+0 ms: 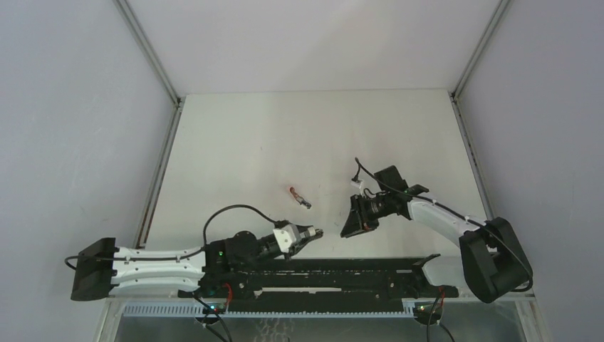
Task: Load the staples into the stapler
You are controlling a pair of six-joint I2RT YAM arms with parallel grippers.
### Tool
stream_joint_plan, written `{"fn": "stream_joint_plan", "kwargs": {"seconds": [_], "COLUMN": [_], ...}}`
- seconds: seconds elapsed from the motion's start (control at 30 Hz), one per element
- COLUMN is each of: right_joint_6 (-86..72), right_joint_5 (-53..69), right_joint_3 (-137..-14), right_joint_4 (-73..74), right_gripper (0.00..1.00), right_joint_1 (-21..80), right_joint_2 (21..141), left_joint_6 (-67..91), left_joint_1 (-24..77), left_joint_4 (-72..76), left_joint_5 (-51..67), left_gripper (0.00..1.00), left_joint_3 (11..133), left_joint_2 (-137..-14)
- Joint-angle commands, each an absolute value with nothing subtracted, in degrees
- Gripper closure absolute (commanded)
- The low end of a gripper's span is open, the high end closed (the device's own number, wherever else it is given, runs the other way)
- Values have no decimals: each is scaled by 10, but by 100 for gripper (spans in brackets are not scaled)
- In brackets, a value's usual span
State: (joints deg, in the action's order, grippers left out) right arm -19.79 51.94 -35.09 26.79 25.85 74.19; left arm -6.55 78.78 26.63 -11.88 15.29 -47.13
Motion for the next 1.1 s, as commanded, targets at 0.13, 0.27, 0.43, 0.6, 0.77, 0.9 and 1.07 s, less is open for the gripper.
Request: {"fn": "stream_joint_plan", "kwargs": {"seconds": [0.13,0.27,0.43,0.6,0.77,0.9,1.07], "right_joint_6": [-258,-246,-222,-183,-152,-135,-147], "right_joint_5": [500,462,404,379,422,444,464], "right_joint_3": [-325,-295,-267,-286,-323,-339,-339], "right_joint_4": [131,37,-34,-58,-60,-53,-90], "right_gripper": [59,35,19,18,18,19,19], "right_joint_1": [248,279,332,399,441,466,495], "right_joint_2": [589,445,356,389,452,483,505], "left_joint_6": [41,96,161,206,230,251,262], "left_joint_1": [727,677,607,567,559,553,550], "left_joint_4": [382,373,313,305,319,349,361], "left_joint_5": [-118,-47,106,247,327,350,353], "left_gripper": [100,100,100,100,100,100,100], "left_joint_3": [113,99,133,175,211,214,212], "left_joint_2": [-398,-350,-319,-357,-397,-408,-406]}}
